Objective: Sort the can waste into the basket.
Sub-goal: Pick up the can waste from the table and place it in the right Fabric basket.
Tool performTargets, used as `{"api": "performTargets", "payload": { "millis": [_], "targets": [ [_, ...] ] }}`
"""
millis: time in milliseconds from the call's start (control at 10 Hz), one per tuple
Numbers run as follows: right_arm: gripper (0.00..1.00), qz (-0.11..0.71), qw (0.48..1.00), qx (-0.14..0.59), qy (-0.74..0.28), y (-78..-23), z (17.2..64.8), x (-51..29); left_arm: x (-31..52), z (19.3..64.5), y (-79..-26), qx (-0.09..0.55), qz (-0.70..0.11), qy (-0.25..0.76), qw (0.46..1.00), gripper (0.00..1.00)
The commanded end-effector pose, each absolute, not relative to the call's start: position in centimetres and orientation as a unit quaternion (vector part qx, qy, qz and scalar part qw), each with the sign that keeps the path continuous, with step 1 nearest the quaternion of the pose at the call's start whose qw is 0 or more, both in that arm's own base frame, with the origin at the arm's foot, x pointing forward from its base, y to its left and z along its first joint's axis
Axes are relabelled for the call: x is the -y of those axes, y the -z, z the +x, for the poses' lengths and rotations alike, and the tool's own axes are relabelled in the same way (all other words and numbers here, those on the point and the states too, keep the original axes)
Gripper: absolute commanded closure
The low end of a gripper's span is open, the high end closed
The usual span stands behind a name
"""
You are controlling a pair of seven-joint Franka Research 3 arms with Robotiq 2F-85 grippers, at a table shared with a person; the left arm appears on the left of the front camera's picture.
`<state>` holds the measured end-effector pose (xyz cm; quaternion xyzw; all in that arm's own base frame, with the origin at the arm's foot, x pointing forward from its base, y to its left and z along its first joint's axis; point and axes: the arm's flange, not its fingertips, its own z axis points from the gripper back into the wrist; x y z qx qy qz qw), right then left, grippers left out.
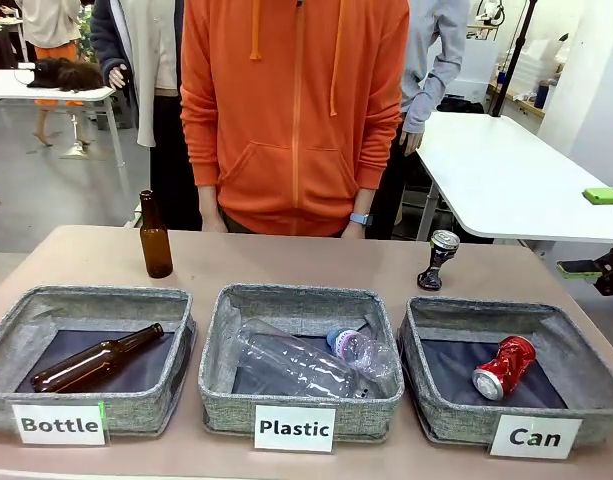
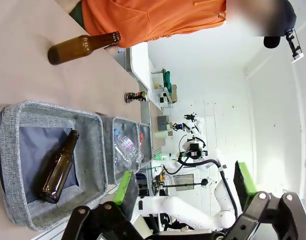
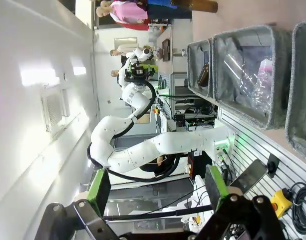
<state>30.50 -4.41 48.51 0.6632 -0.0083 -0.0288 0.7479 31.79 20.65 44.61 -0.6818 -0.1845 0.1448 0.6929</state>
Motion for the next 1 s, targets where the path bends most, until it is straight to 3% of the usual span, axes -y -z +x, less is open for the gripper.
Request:
{"api": "performTargets", "payload": {
  "millis": [0, 200, 300, 400, 500, 700, 900],
  "targets": [
    [0.00, 0.559, 0.821, 0.112, -0.041, -48.6, 31.2, 5.8, -20.9, 31.8, -44.9, 0.181, -0.683, -0.150, 0.691, 0.00],
    [0.00, 0.348, 0.874, 0.264, -0.213, -47.1, 35.1, 8.5, -20.9, 31.8, -44.9, 0.181, -0.683, -0.150, 0.691, 0.00],
    [0.00, 0.257, 0.870, 0.313, -0.282, -46.3, 36.1, 9.2, -20.9, 31.8, -44.9, 0.181, -0.683, -0.150, 0.691, 0.00],
    [0.00, 0.136, 0.878, 0.350, -0.298, -45.0, 36.1, 9.0, -20.9, 31.8, -44.9, 0.181, -0.683, -0.150, 0.691, 0.00],
    [0.00, 0.068, 0.880, 0.347, -0.317, -43.8, 36.5, 9.4, -20.9, 31.8, -44.9, 0.181, -0.683, -0.150, 0.691, 0.00],
    [0.00, -0.008, 0.859, 0.387, -0.334, -43.3, 36.7, 9.5, -20.9, 31.8, -44.9, 0.181, -0.683, -0.150, 0.691, 0.00],
    [0.00, 0.045, 0.837, 0.441, -0.321, -43.7, 37.3, 9.8, -20.9, 31.8, -44.9, 0.181, -0.683, -0.150, 0.691, 0.00]
  ]
}}
